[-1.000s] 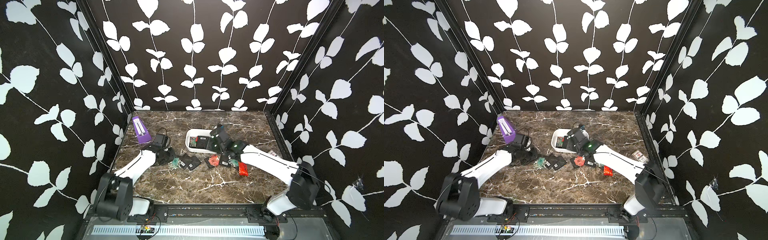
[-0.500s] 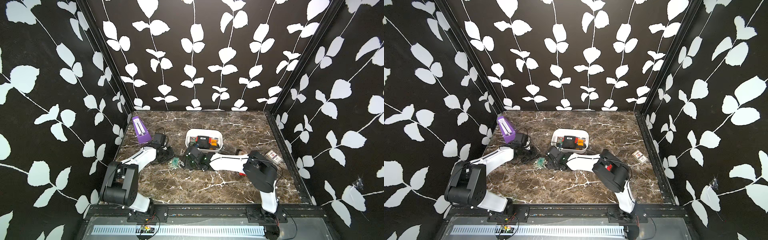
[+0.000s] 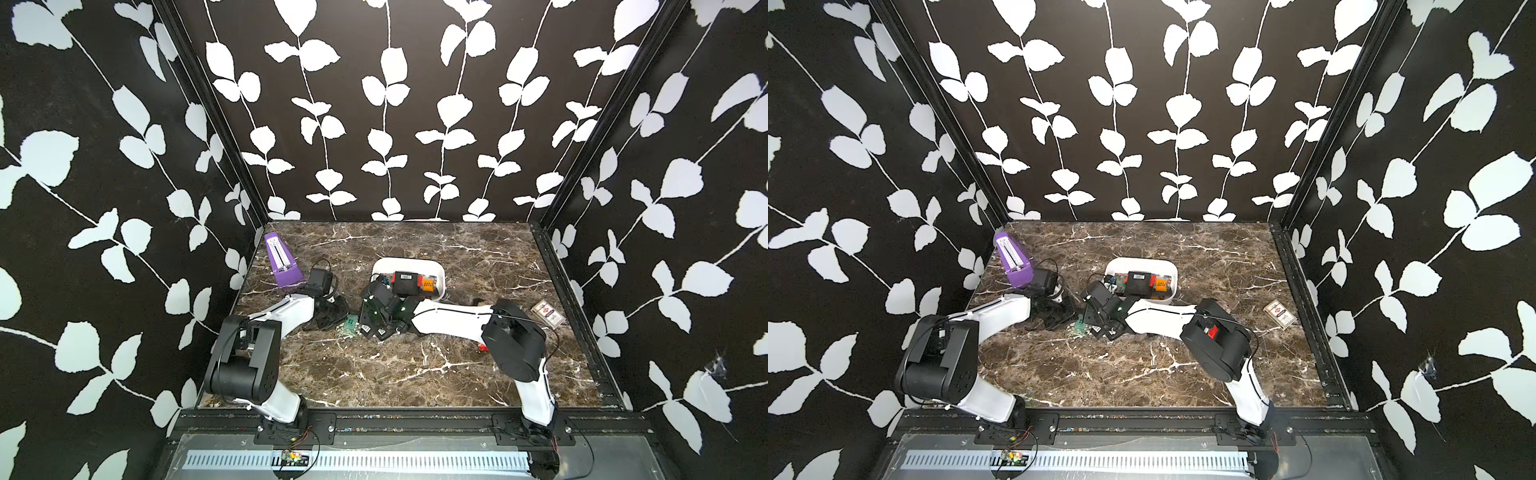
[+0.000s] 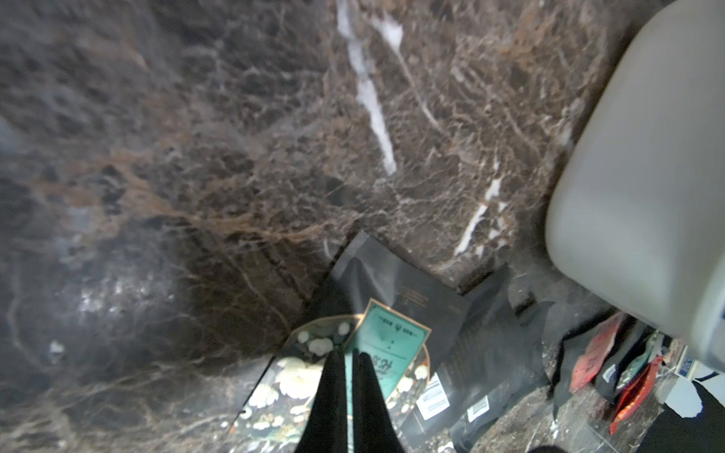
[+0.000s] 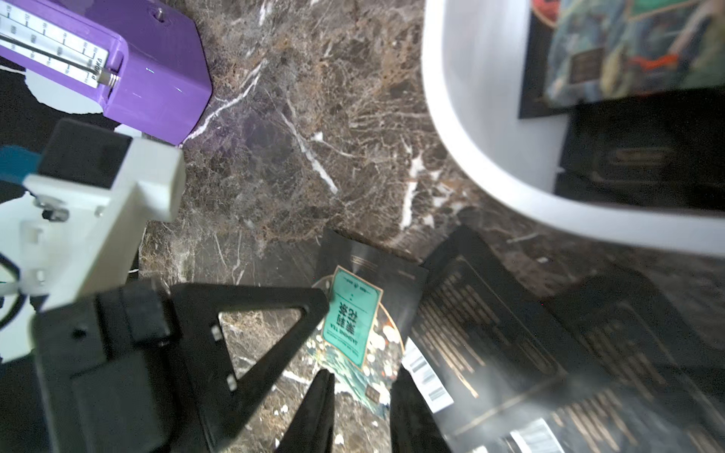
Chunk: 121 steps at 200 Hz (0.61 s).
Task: Put the tea bags into the storage box
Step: Pick up the tea bag from the center of the board.
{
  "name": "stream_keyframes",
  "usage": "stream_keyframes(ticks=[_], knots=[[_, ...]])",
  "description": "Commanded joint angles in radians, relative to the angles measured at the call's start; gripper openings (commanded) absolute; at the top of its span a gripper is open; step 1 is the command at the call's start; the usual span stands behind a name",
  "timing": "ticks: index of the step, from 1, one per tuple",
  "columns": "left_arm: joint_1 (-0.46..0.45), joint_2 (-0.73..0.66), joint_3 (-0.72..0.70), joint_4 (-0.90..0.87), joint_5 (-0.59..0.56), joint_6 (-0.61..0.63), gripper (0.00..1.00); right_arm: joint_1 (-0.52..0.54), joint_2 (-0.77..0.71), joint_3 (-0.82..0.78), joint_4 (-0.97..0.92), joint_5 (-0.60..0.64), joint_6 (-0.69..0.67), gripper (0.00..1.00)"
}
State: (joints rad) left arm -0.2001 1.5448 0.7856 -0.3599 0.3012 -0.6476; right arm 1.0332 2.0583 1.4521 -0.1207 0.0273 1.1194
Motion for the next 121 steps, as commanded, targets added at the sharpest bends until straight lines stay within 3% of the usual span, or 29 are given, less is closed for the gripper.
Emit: stream_keyframes(ticks=[1, 121], knots=[[0.006, -0.007, -0.022, 0.004, -0.007, 0.025, 0.0, 0.003, 0.039, 0.045, -0.045, 0.011, 0.008, 0.26], [0.007, -0.028, -0.109, 0.001, -0.053, 0.06, 0.0, 0.003, 0.111, 0.073, -0.024, -0.005, 0.043, 0.26]])
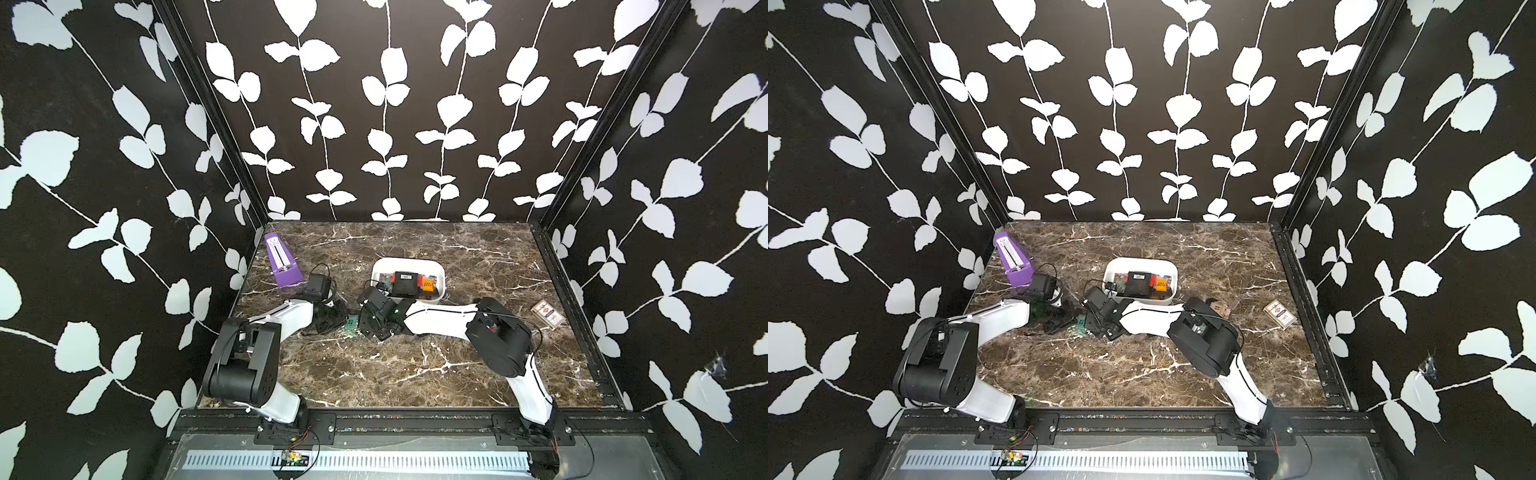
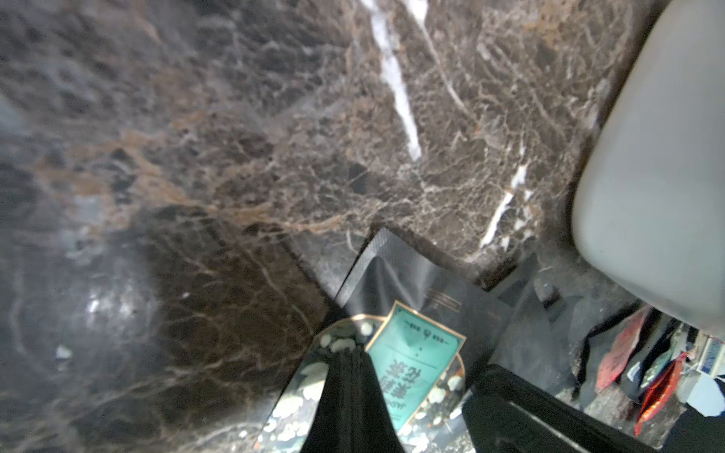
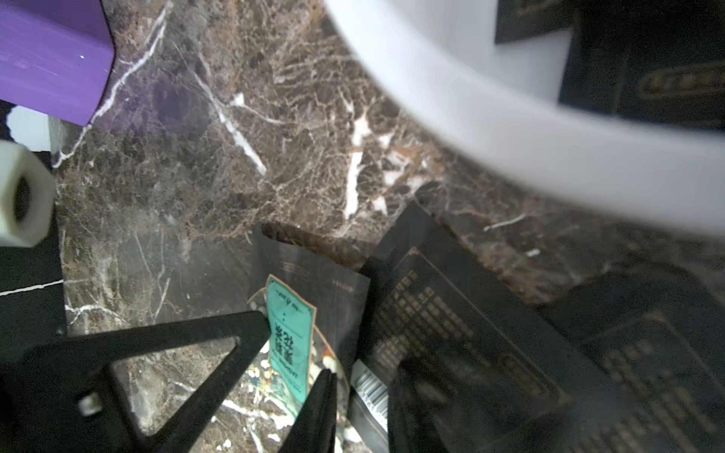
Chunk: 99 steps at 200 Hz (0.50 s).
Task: Put the tea bags into the storage box
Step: Pick up the tea bag from the center of the board.
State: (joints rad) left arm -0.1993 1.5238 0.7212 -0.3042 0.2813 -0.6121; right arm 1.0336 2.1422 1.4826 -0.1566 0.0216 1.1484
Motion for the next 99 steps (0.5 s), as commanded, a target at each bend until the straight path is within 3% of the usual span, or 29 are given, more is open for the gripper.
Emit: stream_keyframes(ticks=[1, 59, 99], knots=[[0.005, -0.007, -0.045, -0.054, -0.033, 0.025, 0.0, 0.002, 0.026, 0.043, 0.013, 0.001, 0.015, 0.26], [0.005, -0.019, -0.066, -0.042, -0.022, 0.019, 0.0, 0.004, 0.057, 0.059, 0.033, -0.017, 0.03, 0.28], [0.005, -0.022, -0.071, -0.04, -0.011, 0.021, 0.0, 0.01, 0.067, 0.063, 0.049, -0.02, 0.041, 0.21]])
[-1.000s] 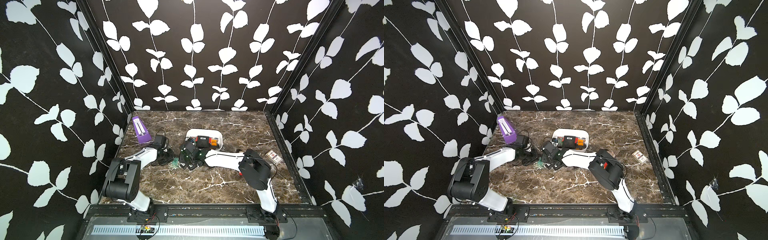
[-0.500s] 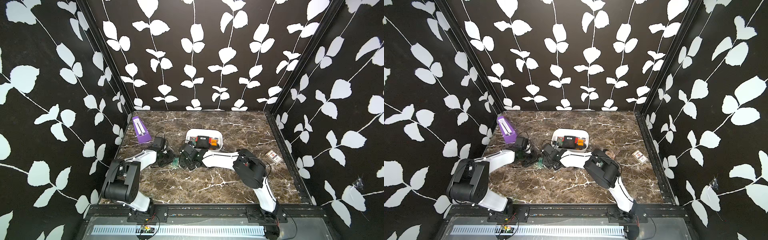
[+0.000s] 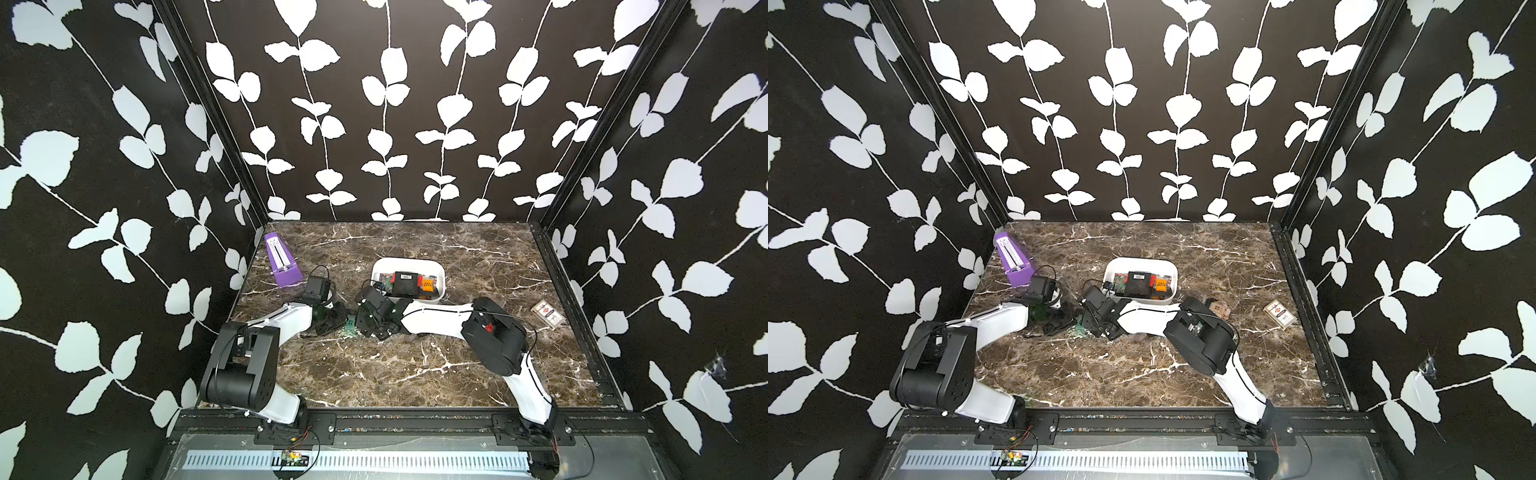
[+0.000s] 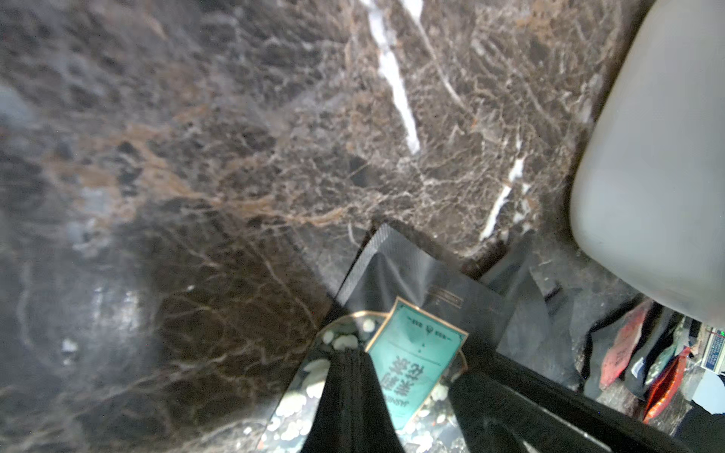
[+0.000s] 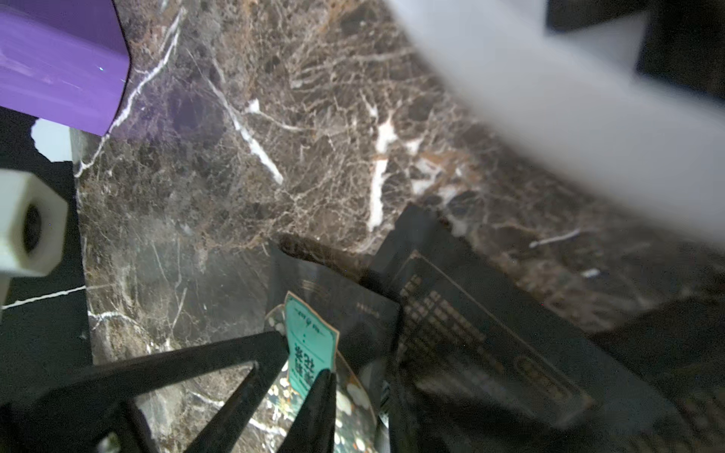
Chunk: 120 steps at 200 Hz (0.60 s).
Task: Put the tea bags into the storage box
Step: Pick up the tea bag from the center of the board.
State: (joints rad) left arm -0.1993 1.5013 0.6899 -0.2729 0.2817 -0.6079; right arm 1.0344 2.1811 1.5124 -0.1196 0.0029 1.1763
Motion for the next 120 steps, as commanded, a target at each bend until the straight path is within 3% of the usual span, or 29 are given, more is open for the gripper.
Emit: stream_keyframes(ticks=[1, 55, 120], knots=[[0.005, 0.0, -0.04, -0.072, -0.011, 0.017, 0.0, 0.009, 0.028, 0.034, 0.012, -0.002, 0.012, 0.2], [0.005, -0.041, -0.039, -0.084, 0.022, 0.008, 0.0, 0.016, 0.0, 0.02, 0.011, 0.011, 0.005, 0.0], [0.005, -0.245, -0.033, -0.204, 0.088, -0.022, 0.0, 0.063, -0.198, -0.143, -0.012, 0.061, -0.015, 0.0]])
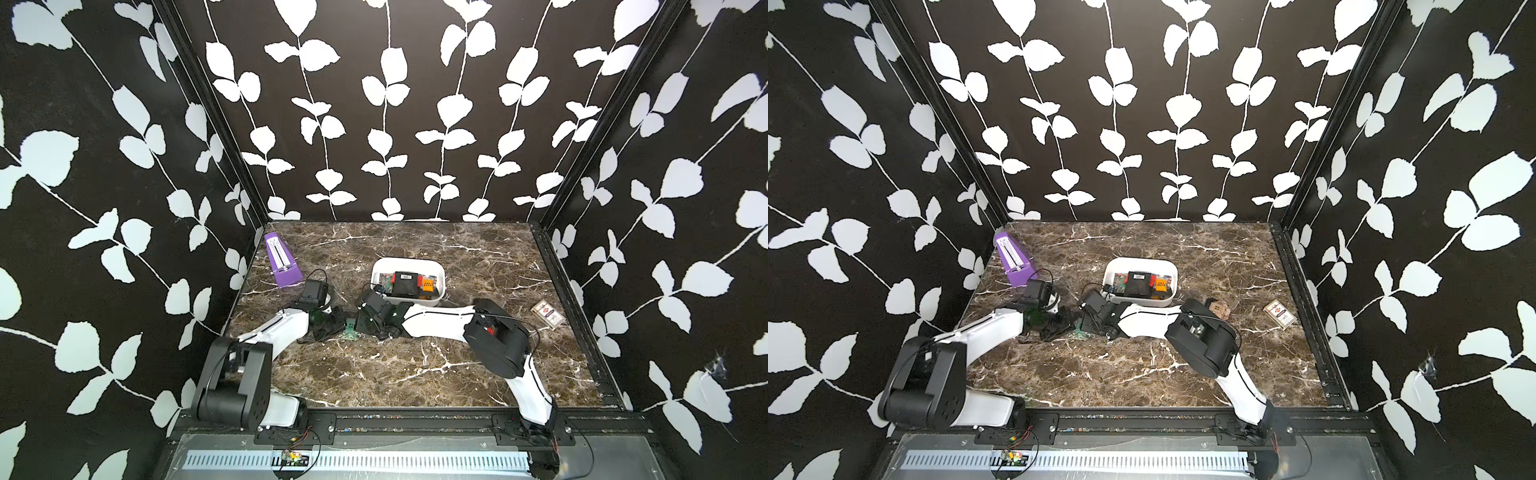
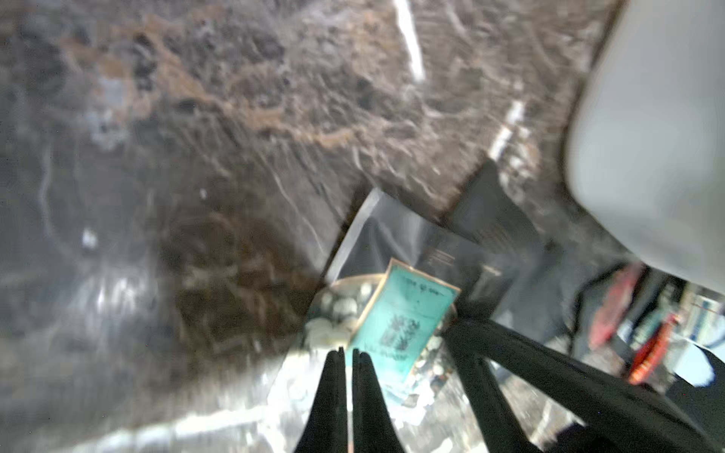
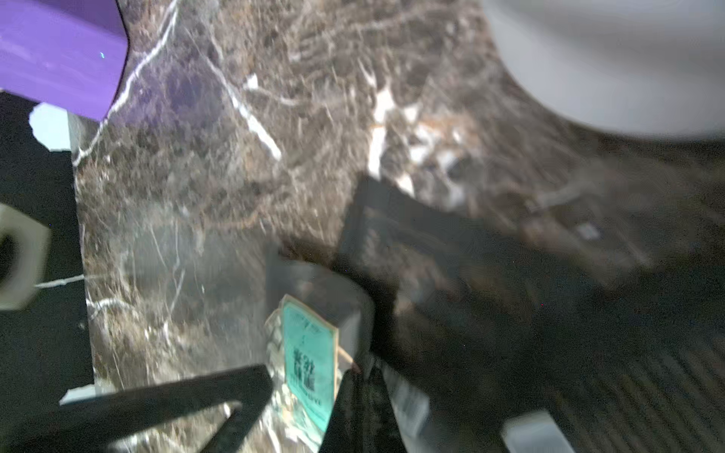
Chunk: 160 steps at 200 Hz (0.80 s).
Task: Put the tea bags into the storage box
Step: Pick up the tea bag from the center of the board, then place the tea bag in the storage box.
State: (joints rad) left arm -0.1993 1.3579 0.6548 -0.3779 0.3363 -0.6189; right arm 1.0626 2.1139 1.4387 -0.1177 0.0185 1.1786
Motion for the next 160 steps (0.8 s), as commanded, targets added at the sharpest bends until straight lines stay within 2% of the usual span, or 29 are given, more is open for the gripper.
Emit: stream_keyframes(ticks=[1, 45, 70, 86, 121, 160], knots=[[0.005, -0.107, 0.004, -0.102, 0.033, -0.011, 0.0, 0.036, -0.136, -0.072, -0.016, 0.048, -0.016, 0.0], [0.005, -0.256, 0.052, -0.167, 0.02, -0.02, 0.0, 0.076, -0.387, -0.209, -0.091, 0.156, -0.039, 0.0], [0.005, -0.24, 0.073, -0.128, 0.056, -0.039, 0.0, 0.058, -0.501, -0.213, -0.185, 0.255, -0.083, 0.0], [0.005, -0.197, 0.086, -0.098, 0.091, -0.051, 0.0, 0.009, -0.554, -0.199, -0.229, 0.272, -0.117, 0.0], [0.005, -0.101, 0.127, -0.077, 0.106, -0.051, 0.01, -0.149, -0.576, -0.2, -0.211, 0.235, -0.17, 0.0], [0.005, -0.013, 0.164, -0.034, 0.127, -0.051, 0.01, -0.287, -0.474, -0.152, -0.165, 0.18, -0.197, 0.0]])
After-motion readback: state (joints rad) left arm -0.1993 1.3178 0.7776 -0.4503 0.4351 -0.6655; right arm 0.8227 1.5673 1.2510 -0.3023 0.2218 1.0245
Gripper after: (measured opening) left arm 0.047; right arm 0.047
